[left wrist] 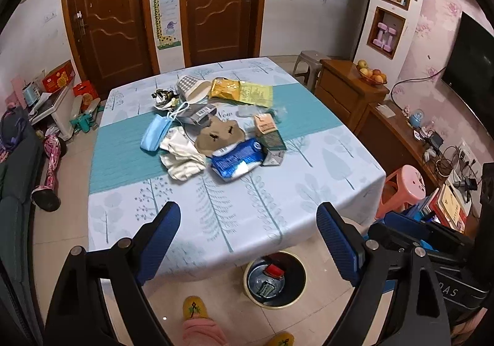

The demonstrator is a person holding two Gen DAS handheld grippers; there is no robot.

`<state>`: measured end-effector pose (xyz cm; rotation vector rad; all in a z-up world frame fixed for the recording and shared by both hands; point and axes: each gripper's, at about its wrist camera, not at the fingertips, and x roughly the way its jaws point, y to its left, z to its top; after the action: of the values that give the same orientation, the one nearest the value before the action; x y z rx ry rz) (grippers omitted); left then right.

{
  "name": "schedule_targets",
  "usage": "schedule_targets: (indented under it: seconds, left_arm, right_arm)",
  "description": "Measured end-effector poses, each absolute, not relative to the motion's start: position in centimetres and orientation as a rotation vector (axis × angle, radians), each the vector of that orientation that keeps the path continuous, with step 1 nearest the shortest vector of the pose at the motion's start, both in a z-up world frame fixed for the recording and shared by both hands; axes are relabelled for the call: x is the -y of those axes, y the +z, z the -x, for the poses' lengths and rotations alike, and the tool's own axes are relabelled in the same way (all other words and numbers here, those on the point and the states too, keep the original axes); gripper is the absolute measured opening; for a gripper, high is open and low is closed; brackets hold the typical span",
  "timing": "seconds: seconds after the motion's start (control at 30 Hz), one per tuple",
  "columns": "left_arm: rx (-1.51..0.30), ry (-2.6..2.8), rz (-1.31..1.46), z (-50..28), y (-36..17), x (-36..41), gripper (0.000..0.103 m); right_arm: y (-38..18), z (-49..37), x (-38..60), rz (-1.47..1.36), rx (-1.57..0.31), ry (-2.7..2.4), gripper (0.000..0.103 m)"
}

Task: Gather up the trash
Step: 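Raise both tools back toward the table, then grasp the white tissue with the left gripper while the right gripper grasps the blue milk carton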

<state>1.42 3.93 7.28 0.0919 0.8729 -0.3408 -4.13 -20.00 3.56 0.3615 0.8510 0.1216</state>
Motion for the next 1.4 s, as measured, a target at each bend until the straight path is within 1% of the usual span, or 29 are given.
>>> schedule_targets:
  seconds: [0.37, 0.57, 0.73, 0.8, 1.07, 1.23, 1.4]
  left_arm:
    - [-0.962, -0.396, -0.103, -13.3, 4.6, -9.3, 0.089]
    - [-1.079, -0.438, -0.123, -20.2, 1.0, -11.9, 0.088]
    - [-1.218, -0.489, -0.109, -24.6, -2.5, -13.1, 0.088]
    - [-1.27, -0.519, -0.085, -25.9, -3.7, -13.2, 0.088]
    - [-1.371, -0.586, -0.064, -28.1, -6.8, -12.1, 0.088]
    - [-1.435, -0.58, -0.002, -29.1, -8.6, -12.2, 0.088]
    - [-1.469, -0.574, 0.032, -29.6, -9.8, -12.4, 0.088]
  right_arm:
    - [1.7, -4.0, 16.4, -0.406, -0.892, 0.014, 0.049]
    - [-1.0, -8.7, 14.3, -0.492, -0.943, -0.059, 0.049]
    - [-4.8, -11.9, 14.0, -0.637, -0.987, -0.149, 0.049]
    - [-6.2, -13.0, 14.2, -0.698, -1.002, -0.187, 0.049]
    - [-9.2, -16.0, 14.7, -0.806, -1.038, -0.288, 0.05]
    - [-10.3, -17.4, 14.7, -0.857, -1.049, -0.323, 0.055]
    - [-10.7, -18.2, 14.0, -0.849, -1.041, -0.334, 0.055]
